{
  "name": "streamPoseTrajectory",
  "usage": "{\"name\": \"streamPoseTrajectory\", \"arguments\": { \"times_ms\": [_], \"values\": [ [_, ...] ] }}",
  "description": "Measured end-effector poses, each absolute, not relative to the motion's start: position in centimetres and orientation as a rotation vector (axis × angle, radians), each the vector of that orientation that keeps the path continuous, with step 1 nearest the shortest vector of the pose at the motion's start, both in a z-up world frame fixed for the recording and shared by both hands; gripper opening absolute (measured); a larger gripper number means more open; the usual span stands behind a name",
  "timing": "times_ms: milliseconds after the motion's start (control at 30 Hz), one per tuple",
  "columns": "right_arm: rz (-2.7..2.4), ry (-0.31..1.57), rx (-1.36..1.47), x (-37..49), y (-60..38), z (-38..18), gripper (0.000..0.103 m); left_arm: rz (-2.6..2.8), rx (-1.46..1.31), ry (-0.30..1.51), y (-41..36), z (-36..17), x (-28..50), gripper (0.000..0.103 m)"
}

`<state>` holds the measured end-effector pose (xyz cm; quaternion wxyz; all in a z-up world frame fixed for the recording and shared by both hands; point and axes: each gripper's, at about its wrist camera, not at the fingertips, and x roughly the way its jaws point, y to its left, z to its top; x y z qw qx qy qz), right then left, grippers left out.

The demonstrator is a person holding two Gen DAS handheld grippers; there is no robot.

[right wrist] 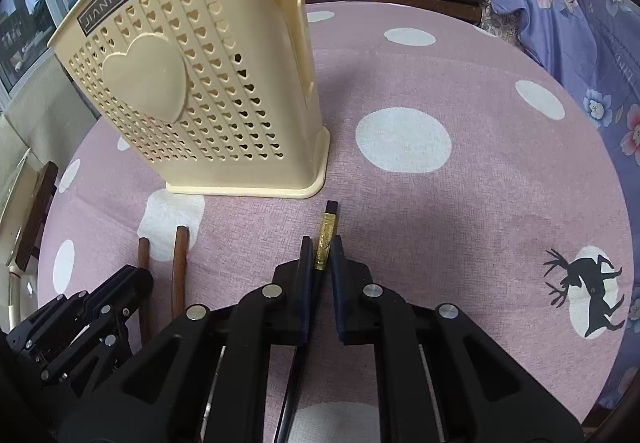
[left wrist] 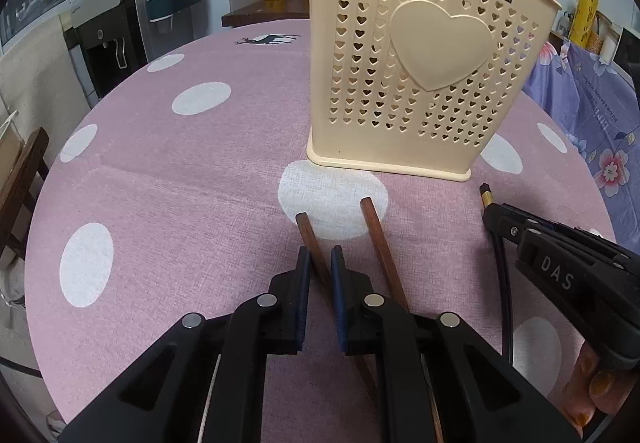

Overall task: Organize utensils
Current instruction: 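Grasp a brown chopstick with the left tool while the right tool grasps the gold-tipped black chopstick, then lift both chopsticks and carry them over the holder with both tools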

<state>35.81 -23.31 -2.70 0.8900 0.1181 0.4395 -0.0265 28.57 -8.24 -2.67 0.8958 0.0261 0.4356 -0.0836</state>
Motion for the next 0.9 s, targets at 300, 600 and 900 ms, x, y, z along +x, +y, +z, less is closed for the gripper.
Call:
{"name": "streamPoseTrajectory", "arguments": {
  "times_ms": [300,600,900],
  "values": [
    [-0.043,0.841,0.339,34.9,-25.5,-1.6,0.009,-0.177,-0.012,0.884,-6.7,-1.8,29.4,0.009],
    [-0.020,0.723,0.379,33.6,-27.5,1.8,0.008,-0.201,-0.069,0.795,-5.6,1.6,29.0,0.008],
    [0.028,0.574,0.335,30.7,-28.1,7.7,0.008,-0.218,-0.100,0.650,-4.3,6.8,27.6,0.008]
  ]
}}
